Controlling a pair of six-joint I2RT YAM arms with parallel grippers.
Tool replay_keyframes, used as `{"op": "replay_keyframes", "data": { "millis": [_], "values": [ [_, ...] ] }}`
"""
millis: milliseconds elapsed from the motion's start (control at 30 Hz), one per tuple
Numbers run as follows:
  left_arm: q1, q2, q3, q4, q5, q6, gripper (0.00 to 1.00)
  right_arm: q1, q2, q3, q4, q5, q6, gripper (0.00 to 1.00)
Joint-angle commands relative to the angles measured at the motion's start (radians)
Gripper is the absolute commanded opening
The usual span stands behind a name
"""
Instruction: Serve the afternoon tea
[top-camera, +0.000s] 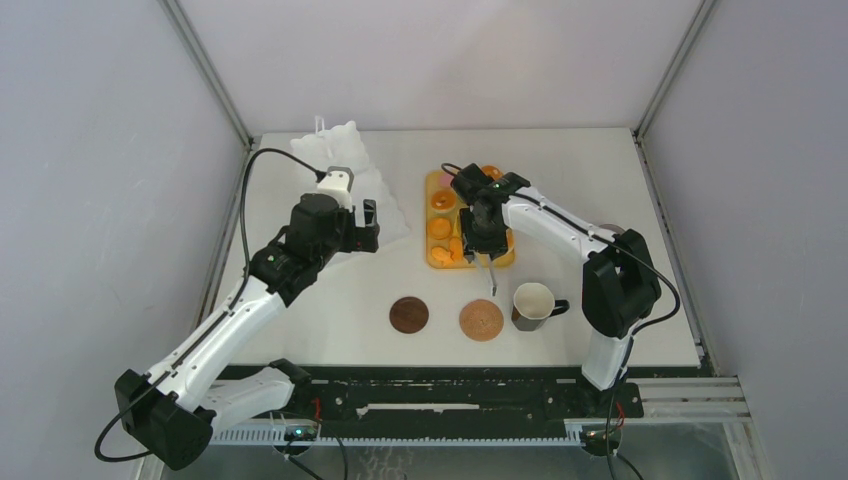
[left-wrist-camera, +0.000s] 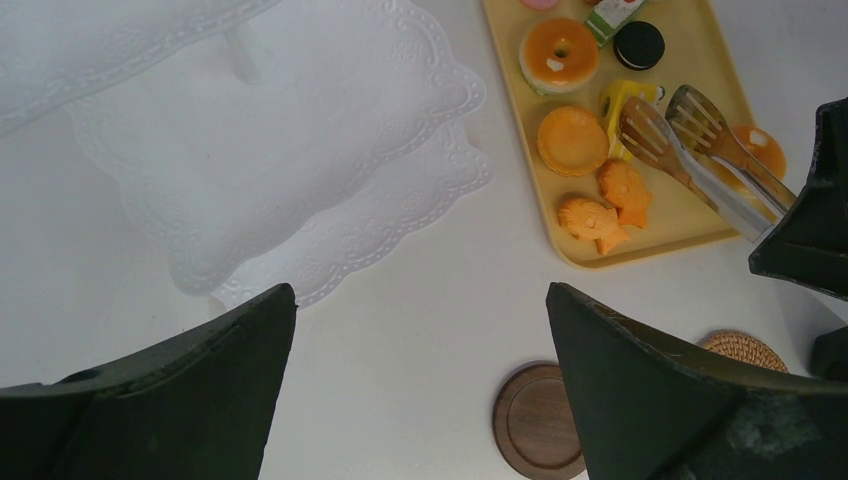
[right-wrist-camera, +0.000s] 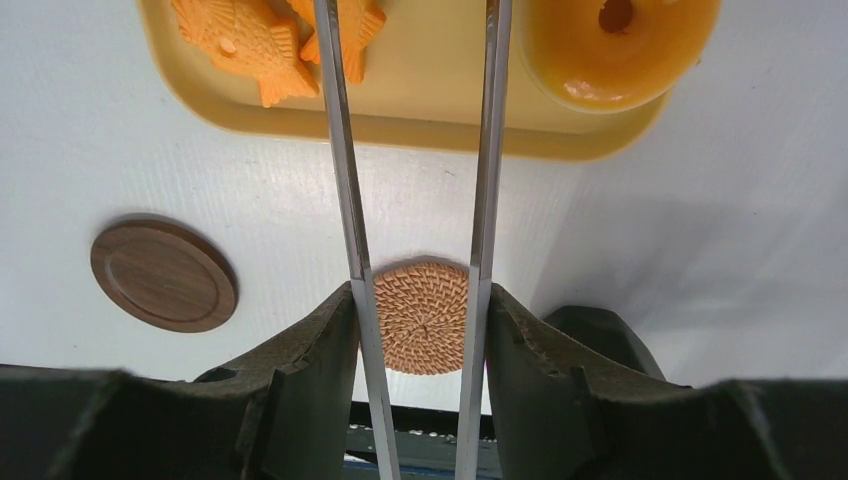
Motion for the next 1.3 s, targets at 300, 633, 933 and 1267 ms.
{"op": "replay_keyframes", "data": {
  "millis": [300, 633, 933, 1267],
  "values": [
    [-0.004, -0.001, -0.017, 0.042, -0.001, 0.011, 1.0, 0.019, -0.031, 0.012, 0.066, -0.023, 0.058, 0.54],
    [-0.003, -0.003, -0.017, 0.039, 0.0, 0.012, 1.0, -0.031, -0.063, -0.031, 0.039, 0.028, 0.057, 0.51],
    [-0.005, -0.003, -0.017, 0.04, 0.007, 0.008, 1.0, -0.018, -0.091, -0.014, 0.049, 0.015, 0.07, 0.51],
    [-0.004, -0.006, -0.017, 0.04, 0.014, 0.006, 1.0, -0.001, -0.096, -0.051, 0.096, 0.0, 0.183, 0.53]
  ]
}}
